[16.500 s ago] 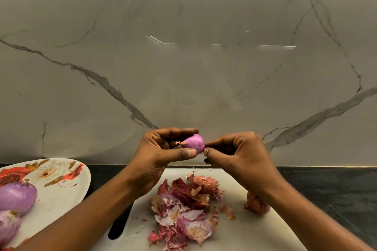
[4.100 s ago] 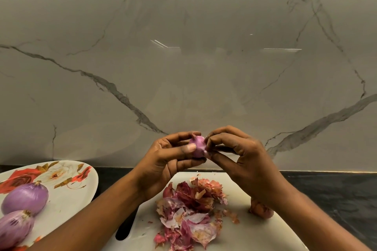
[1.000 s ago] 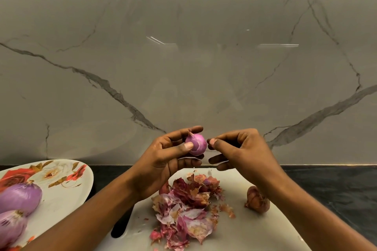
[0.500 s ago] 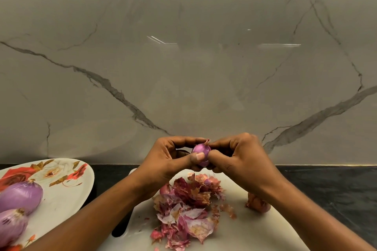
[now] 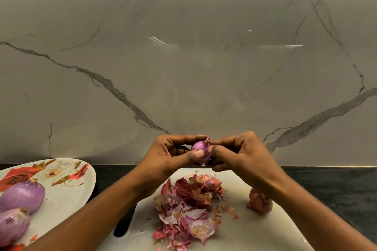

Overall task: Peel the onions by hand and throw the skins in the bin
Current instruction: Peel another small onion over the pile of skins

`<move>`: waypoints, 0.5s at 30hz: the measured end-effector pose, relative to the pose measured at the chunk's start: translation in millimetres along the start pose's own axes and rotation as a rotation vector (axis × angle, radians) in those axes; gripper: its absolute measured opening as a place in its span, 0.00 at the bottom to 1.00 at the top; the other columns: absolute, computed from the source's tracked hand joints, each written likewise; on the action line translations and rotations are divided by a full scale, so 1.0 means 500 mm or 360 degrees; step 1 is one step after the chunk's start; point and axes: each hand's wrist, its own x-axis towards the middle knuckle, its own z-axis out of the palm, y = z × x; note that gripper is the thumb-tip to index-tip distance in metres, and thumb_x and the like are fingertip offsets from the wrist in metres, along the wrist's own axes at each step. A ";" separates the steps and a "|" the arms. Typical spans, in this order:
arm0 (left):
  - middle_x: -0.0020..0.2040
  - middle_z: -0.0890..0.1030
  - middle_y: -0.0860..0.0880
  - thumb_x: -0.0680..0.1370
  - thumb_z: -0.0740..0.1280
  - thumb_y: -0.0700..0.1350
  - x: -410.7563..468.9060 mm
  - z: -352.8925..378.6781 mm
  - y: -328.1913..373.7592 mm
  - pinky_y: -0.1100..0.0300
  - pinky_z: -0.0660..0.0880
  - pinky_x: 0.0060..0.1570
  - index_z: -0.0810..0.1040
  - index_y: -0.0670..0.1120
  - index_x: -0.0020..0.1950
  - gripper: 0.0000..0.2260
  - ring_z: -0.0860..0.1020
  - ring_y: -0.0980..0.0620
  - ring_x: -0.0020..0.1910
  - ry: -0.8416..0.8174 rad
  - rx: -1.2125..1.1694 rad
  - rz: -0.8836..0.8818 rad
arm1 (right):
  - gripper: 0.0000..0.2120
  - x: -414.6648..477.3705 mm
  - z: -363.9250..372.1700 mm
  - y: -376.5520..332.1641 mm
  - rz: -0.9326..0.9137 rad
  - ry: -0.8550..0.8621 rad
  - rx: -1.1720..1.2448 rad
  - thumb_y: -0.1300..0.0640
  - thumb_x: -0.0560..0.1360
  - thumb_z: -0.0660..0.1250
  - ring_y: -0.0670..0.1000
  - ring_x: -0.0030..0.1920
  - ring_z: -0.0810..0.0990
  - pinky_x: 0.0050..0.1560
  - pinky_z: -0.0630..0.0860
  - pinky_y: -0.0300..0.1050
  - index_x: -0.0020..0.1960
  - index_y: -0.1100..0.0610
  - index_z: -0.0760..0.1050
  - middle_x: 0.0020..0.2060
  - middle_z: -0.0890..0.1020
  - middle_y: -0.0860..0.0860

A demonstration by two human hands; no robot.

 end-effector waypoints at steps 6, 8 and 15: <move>0.57 0.87 0.45 0.74 0.76 0.41 -0.001 0.003 -0.011 0.53 0.84 0.55 0.84 0.44 0.65 0.19 0.87 0.42 0.55 -0.0006 0.0148 0.0064 | 0.10 -0.005 0.006 0.017 -0.0229 0.0064 -0.0412 0.45 0.76 0.71 0.54 0.33 0.84 0.33 0.82 0.59 0.46 0.49 0.88 0.34 0.86 0.50; 0.57 0.87 0.46 0.74 0.77 0.41 -0.002 0.008 -0.015 0.51 0.84 0.55 0.84 0.44 0.65 0.19 0.87 0.43 0.54 0.0029 0.0233 0.0109 | 0.13 -0.006 0.010 0.023 -0.0301 0.0076 -0.0566 0.42 0.75 0.71 0.52 0.27 0.77 0.27 0.75 0.56 0.42 0.50 0.87 0.29 0.82 0.51; 0.56 0.87 0.48 0.74 0.78 0.39 0.000 0.008 -0.018 0.49 0.85 0.55 0.86 0.45 0.63 0.17 0.86 0.43 0.53 0.0126 0.0369 0.0192 | 0.15 -0.008 0.009 0.028 -0.0487 0.0100 -0.0784 0.46 0.79 0.70 0.52 0.26 0.73 0.24 0.64 0.41 0.38 0.53 0.83 0.25 0.77 0.46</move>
